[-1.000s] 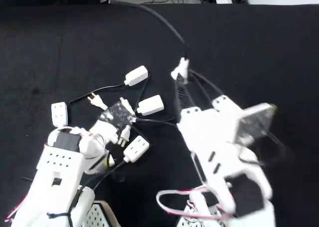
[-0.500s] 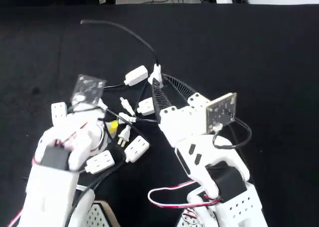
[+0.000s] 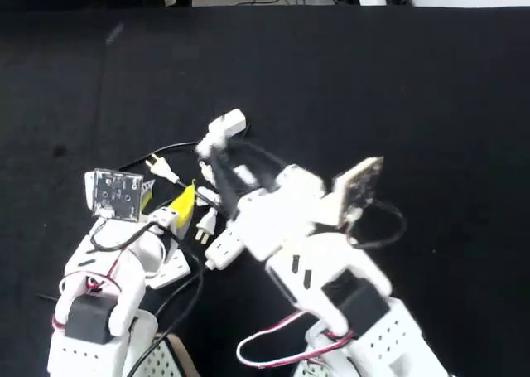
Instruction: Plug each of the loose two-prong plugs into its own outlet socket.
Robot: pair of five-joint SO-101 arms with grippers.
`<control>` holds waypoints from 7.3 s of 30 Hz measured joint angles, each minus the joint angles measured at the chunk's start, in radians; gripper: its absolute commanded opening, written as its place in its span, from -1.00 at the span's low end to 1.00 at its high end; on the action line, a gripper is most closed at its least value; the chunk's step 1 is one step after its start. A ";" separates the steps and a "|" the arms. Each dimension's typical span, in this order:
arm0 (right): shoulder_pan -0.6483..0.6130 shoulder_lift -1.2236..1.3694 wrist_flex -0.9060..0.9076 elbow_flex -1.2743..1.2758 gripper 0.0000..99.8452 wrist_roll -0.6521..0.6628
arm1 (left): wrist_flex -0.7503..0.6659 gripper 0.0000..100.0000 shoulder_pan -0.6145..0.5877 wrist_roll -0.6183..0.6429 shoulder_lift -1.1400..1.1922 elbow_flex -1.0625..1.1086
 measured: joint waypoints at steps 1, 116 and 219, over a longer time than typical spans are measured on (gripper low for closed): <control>-0.008 0.000 -0.025 0.025 -0.98 0.000 | 0.015 -0.55 0.000 0.002 -0.026 0.000; -0.089 0.342 0.497 -0.080 -0.98 0.029 | 0.261 -0.55 -0.477 -0.356 -0.081 -0.015; 0.061 0.525 0.598 -0.023 -0.98 0.397 | 0.239 -0.55 -0.611 -0.623 -0.078 0.296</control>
